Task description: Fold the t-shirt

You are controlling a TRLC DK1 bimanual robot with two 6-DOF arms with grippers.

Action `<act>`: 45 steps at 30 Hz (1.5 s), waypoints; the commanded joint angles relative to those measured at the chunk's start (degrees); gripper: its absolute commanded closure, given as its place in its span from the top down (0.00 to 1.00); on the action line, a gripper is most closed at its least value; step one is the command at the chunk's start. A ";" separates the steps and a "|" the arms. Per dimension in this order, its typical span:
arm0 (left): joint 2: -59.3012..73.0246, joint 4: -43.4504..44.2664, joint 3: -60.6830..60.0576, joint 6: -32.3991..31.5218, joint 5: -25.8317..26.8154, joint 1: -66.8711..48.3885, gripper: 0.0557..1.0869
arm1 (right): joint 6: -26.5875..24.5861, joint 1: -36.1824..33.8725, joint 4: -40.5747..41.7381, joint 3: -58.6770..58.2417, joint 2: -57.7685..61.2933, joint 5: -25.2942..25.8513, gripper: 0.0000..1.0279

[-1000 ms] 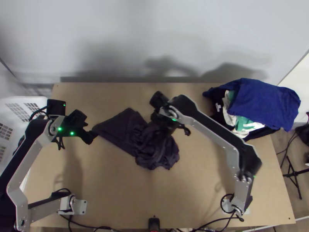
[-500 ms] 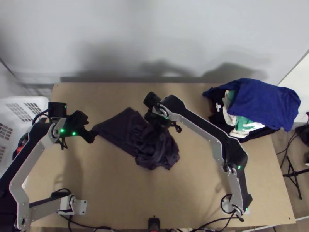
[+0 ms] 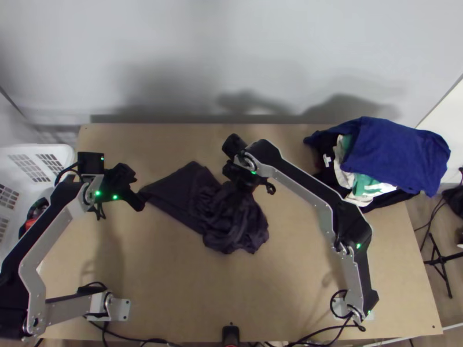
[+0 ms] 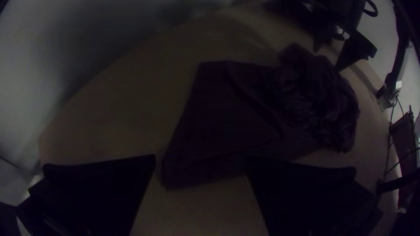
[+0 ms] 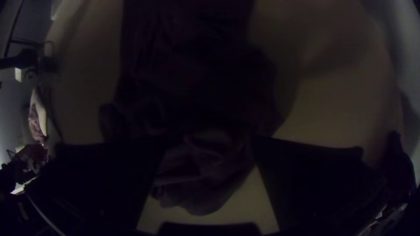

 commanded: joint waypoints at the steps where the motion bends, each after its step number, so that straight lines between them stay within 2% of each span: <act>1: 1.76 1.29 -0.02 -0.50 0.27 -0.82 0.95 | -1.64 -0.38 1.18 -2.14 0.61 1.52 0.84; 4: 2.64 2.26 0.24 -0.94 0.36 -0.91 0.95 | -2.34 -0.55 3.11 -3.46 1.49 2.05 0.82; 5: 2.99 2.61 0.24 -1.12 0.27 -1.00 0.95 | -2.43 -0.64 4.08 -3.90 1.67 2.05 0.73; 9: 4.13 3.49 0.24 -1.03 0.27 -2.32 0.95 | -3.04 -0.82 8.21 -4.25 0.26 1.96 0.24; 11: 4.75 4.90 0.33 -1.65 0.18 -2.93 0.95 | -4.01 -0.82 8.21 -3.28 -1.58 1.96 0.11; 13: 5.89 6.13 0.77 -1.65 0.18 -3.72 0.95 | -4.54 -0.73 8.03 -2.76 -4.48 1.78 0.06; 22: 16.44 7.18 9.99 -1.91 -0.35 -10.31 0.95 | -4.36 -1.08 3.46 -3.28 -17.93 1.70 0.04; 26: 23.12 8.59 14.21 1.34 -2.81 -13.92 0.95 | -4.27 -1.34 2.23 -4.43 -22.68 1.78 0.04; 32: 26.11 8.15 17.64 4.42 -4.74 -18.49 0.95 | -4.54 -5.39 1.97 -4.25 -29.53 1.87 0.04; 45: 30.85 8.50 22.48 6.09 -5.44 -24.64 0.95 | -5.06 -15.23 -0.58 -13.92 -42.45 1.78 0.04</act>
